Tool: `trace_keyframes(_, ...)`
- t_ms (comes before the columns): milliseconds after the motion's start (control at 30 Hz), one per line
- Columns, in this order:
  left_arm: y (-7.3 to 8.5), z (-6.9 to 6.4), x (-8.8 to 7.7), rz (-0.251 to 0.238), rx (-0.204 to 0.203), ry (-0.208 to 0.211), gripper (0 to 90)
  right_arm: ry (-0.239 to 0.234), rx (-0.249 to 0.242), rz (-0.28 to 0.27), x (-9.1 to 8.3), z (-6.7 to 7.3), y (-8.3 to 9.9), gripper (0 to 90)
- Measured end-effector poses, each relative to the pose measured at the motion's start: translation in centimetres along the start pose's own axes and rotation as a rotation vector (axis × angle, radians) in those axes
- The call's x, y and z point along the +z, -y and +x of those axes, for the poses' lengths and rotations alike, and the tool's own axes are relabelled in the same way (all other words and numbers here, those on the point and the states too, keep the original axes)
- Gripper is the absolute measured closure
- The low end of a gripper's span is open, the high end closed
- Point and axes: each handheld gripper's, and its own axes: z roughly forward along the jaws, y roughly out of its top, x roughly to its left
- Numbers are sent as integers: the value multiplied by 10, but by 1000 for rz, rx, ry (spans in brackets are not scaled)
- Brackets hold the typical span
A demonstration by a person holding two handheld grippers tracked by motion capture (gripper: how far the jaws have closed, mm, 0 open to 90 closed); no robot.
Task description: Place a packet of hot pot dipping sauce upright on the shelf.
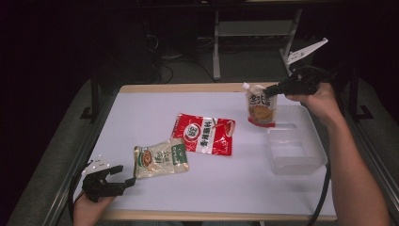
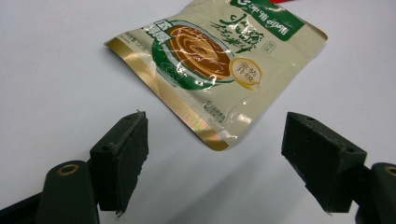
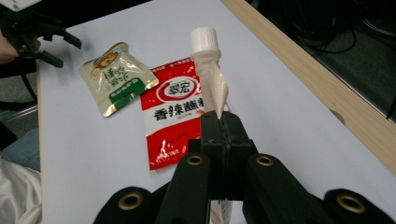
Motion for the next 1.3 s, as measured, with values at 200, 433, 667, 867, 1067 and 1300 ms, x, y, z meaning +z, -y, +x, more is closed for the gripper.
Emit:
trace_keyframes(200, 1, 2, 0, 7, -5, -4, 225, 31, 32, 13, -5, -19, 10, 895)
trace_keyframes(433, 5, 4, -3, 1, -22, -13, 225, 80, 81, 11, -17, -40, 22, 895)
trace_keyframes(667, 5, 4, -3, 0, -27, -18, 223, 127, 126, 52, -23, -53, 36, 894)
trace_keyframes(867, 5, 4, -1, 7, -28, -13, 223, 126, 171, 58, -12, -63, 50, 892)
trace_keyframes(1067, 5, 5, -2, -1, -27, -15, 223, 108, 189, 82, 0, -67, 61, 890)
trace_keyframes(1300, 4, 5, -1, 3, -21, -10, 223, 121, 240, 64, 0, -72, 82, 882)
